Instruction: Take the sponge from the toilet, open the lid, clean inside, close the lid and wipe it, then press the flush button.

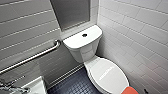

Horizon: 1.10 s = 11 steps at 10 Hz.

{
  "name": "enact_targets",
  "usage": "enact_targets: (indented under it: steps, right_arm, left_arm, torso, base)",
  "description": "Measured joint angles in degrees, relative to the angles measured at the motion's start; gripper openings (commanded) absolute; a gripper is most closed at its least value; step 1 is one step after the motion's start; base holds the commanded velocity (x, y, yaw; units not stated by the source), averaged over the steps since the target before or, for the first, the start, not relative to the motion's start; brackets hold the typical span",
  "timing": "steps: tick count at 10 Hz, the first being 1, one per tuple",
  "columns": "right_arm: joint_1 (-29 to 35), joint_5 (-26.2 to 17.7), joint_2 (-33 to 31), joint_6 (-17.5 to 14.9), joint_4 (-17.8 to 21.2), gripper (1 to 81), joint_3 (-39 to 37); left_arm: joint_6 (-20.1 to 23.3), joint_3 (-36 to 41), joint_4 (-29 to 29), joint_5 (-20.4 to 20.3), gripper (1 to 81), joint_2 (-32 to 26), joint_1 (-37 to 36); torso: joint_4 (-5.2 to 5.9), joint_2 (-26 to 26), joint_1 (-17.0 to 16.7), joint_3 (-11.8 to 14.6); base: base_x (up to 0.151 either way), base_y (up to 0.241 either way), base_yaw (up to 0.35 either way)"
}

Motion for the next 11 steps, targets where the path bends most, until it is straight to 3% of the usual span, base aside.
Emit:
enact_targets:
  steps: [6, 11]
  right_arm:
    - [15.2, -18.1, 15.8, -0.5, -1.4, 1.0, -14.9]
    - [27.8, -24.6, 25.1, -0.6, -3.2, 1.0, -23.8]
  left_arm:
    - [0.0, 0.0, 0.1, 0.0, 81.1, 0.1, -0.1]
    - [0.0, -0.3, 0.1, 0.2, 81.1, 0.7, -0.2]
  torso:
    - [0.00, 0.0, 0.0, 0.0]
    - [0.00, 0.0, 0.0, 0.0]
  base:
    - [0.000, 0.000, 0.000]
    - [0.000, 0.000, 0.000]
